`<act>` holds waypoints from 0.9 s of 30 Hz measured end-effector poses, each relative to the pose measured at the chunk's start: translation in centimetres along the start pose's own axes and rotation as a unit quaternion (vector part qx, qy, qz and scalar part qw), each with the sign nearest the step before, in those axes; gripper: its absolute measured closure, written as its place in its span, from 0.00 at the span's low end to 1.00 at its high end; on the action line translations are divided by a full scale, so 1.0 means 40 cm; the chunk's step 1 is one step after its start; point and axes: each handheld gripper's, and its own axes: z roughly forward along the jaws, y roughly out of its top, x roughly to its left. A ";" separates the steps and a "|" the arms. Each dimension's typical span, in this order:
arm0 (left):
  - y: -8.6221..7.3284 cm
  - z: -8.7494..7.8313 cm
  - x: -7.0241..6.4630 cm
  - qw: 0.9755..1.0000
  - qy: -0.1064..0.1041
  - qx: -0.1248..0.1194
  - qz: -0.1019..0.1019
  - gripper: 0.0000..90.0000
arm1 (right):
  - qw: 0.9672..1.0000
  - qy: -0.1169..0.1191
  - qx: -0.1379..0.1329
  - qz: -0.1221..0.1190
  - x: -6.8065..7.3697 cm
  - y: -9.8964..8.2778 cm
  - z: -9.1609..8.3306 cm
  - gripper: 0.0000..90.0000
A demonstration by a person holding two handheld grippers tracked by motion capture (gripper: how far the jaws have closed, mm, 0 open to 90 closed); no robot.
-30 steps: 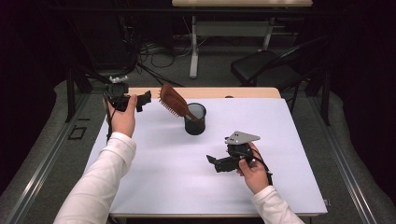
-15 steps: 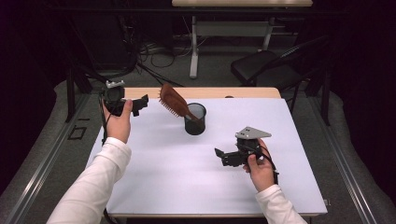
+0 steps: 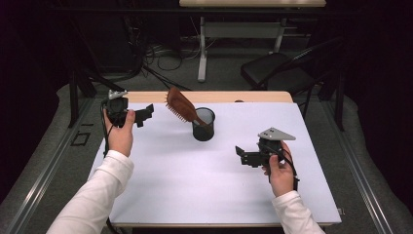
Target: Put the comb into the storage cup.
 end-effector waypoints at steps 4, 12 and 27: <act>-0.014 -0.005 -0.002 1.000 -0.007 0.003 0.007 0.00 | 1.000 -0.018 -0.005 0.012 -0.023 0.001 -0.006 0.00; -0.052 -0.020 0.000 1.000 -0.019 0.006 0.021 0.00 | 0.999 -0.049 0.003 0.016 -0.052 -0.003 -0.001 0.00; -0.153 -0.033 0.008 0.999 -0.037 0.018 0.026 0.00 | 0.997 -0.066 0.003 0.027 -0.097 -0.031 -0.032 0.00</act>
